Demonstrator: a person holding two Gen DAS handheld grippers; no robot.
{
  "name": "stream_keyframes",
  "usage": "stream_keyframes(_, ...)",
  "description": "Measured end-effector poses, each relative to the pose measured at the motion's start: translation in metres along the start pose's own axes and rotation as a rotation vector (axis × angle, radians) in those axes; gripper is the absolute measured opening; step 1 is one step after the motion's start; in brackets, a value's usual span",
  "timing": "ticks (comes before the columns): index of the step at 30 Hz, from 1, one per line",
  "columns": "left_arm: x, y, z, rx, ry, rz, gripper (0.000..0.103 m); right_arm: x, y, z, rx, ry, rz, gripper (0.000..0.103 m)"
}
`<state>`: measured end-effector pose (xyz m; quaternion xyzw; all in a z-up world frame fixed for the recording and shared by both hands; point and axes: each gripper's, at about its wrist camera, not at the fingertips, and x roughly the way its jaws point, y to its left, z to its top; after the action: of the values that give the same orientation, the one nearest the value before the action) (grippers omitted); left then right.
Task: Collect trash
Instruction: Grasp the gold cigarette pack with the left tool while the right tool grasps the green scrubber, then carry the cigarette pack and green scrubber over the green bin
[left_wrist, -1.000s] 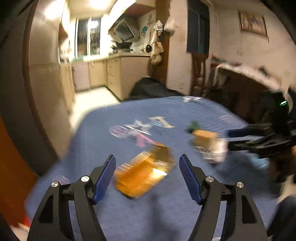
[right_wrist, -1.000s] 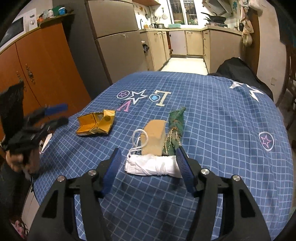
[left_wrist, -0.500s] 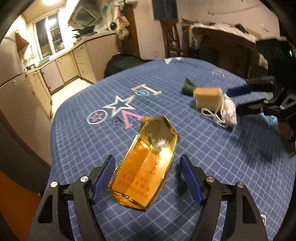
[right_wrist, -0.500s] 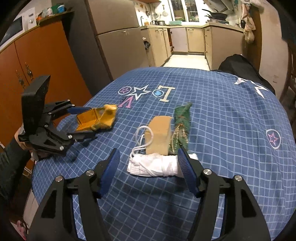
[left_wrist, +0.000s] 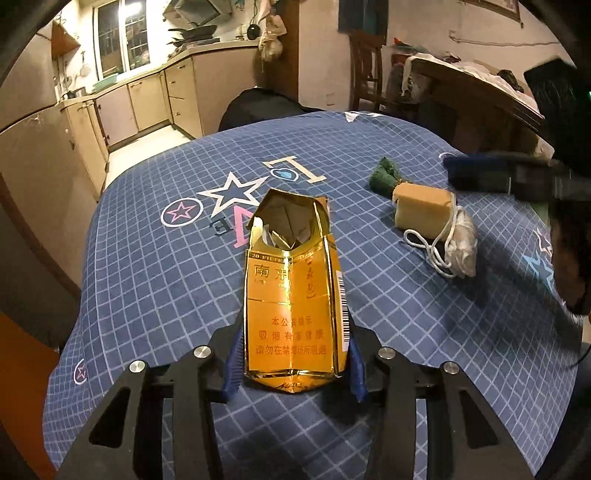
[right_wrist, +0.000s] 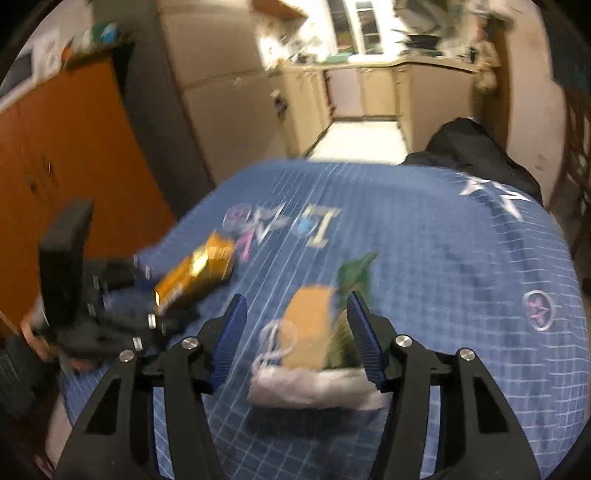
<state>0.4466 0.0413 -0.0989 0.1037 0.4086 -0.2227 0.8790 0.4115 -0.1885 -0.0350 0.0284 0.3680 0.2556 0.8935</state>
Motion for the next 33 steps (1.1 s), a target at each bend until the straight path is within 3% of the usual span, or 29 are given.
stream_keyframes(1,0.0,0.0,0.001,-0.001,0.001,0.002,0.046,-0.001,-0.008,0.005,0.027,0.005,-0.016,0.054)
stream_keyframes(2,0.001,0.0,0.002,-0.002,0.001,0.003,0.046,0.003,-0.02,0.012,0.06,0.031,-0.046,0.047)
stream_keyframes(5,0.003,-0.004,0.003,-0.005,0.001,0.001,0.046,0.037,-0.048,0.022,0.133,0.196,-0.053,0.035)
stream_keyframes(7,0.004,-0.004,0.003,-0.009,0.001,0.0,0.046,0.056,-0.055,0.021,0.146,0.271,-0.051,0.034)
stream_keyframes(15,0.005,-0.004,0.004,-0.015,0.002,0.006,0.047,0.067,-0.03,0.014,0.105,0.351,-0.003,0.034)
stream_keyframes(16,0.004,-0.005,0.004,-0.015,0.002,0.004,0.046,0.064,-0.024,0.009,0.09,0.362,0.008,0.03)
stream_keyframes(17,0.003,-0.008,0.002,-0.014,0.0,0.003,0.046,0.059,-0.018,0.003,0.071,0.372,0.014,0.02)
stream_keyframes(19,0.003,-0.013,0.001,-0.011,0.0,0.003,0.046,0.051,-0.009,-0.005,0.037,0.358,-0.007,0.019)
stream_keyframes(25,0.001,-0.024,0.0,-0.033,-0.009,0.049,0.043,0.005,-0.002,-0.002,0.027,0.183,-0.037,0.017)
stream_keyframes(33,-0.025,-0.047,-0.002,-0.097,-0.093,0.116,0.043,-0.058,0.01,0.0,-0.025,0.02,-0.113,0.017)
